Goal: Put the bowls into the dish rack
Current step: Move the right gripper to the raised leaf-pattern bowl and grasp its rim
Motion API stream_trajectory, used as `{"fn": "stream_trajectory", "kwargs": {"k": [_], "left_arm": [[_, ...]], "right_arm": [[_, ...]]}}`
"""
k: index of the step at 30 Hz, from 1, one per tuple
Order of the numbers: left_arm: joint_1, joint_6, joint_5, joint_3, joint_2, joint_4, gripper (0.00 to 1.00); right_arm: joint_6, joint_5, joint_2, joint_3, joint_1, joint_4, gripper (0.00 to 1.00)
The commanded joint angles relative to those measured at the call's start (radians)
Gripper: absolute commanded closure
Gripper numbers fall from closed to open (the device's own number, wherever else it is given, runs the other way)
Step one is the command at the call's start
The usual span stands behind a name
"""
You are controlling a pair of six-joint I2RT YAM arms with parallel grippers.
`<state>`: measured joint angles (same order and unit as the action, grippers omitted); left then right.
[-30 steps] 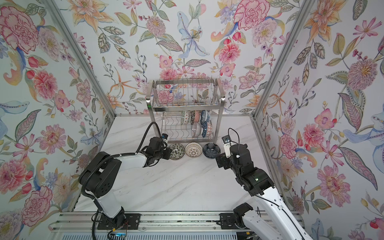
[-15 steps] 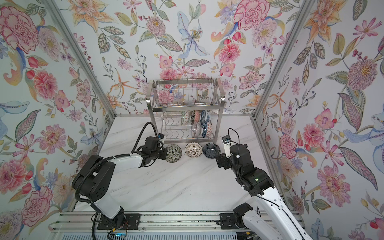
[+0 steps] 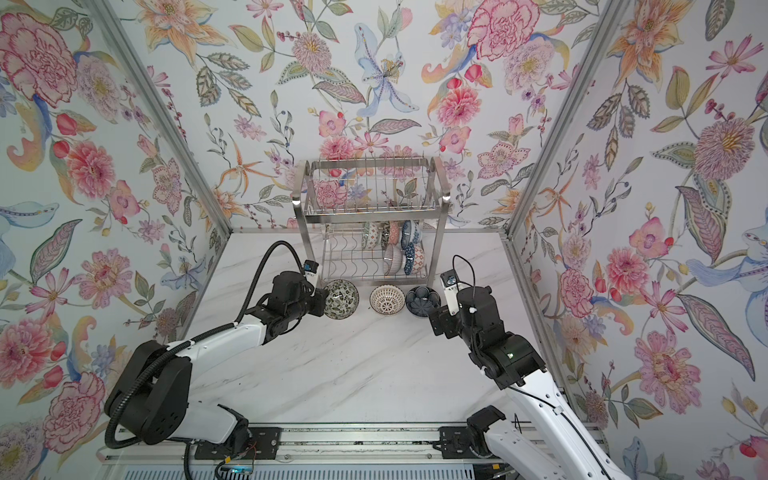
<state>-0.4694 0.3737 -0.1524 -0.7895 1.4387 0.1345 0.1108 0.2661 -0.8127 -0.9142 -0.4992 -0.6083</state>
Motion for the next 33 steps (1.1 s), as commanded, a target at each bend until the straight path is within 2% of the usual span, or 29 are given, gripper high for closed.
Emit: {"fn": "stream_trajectory", "kwargs": {"k": [1, 6, 10, 12, 16, 19, 26, 33], "left_arm": [[0.006, -0.013, 0.005, 0.001, -0.054, 0.037, 1.00], [0.003, -0.013, 0.021, -0.005, -0.099, 0.020, 1.00], [-0.004, -0.018, 0.037, -0.027, -0.121, -0.002, 1.00], [-0.011, -0.012, 0.044, -0.036, -0.125, -0.002, 1.00], [-0.034, 0.011, 0.050, -0.048, -0.117, 0.022, 1.00], [-0.057, 0.024, 0.062, -0.059, -0.108, 0.031, 1.00], [-0.100, 0.066, 0.095, -0.084, -0.080, 0.071, 1.00], [-0.130, 0.075, 0.106, -0.116, -0.054, 0.080, 1.00]], "right_arm": [[-0.011, -0.017, -0.017, -0.041, -0.011, 0.014, 0.01], [-0.042, -0.048, -0.053, -0.091, -0.011, -0.005, 0.01], [-0.124, -0.113, -0.106, -0.150, -0.027, -0.014, 0.01], [-0.167, -0.105, -0.142, -0.172, -0.058, -0.008, 0.01], [-0.219, -0.030, -0.204, -0.155, -0.183, 0.091, 0.01], [-0.264, -0.031, -0.250, -0.133, -0.225, 0.186, 0.01], [-0.360, -0.093, -0.383, -0.107, -0.260, 0.442, 0.01], [-0.425, -0.090, -0.540, -0.146, -0.270, 0.540, 0.00]]}}
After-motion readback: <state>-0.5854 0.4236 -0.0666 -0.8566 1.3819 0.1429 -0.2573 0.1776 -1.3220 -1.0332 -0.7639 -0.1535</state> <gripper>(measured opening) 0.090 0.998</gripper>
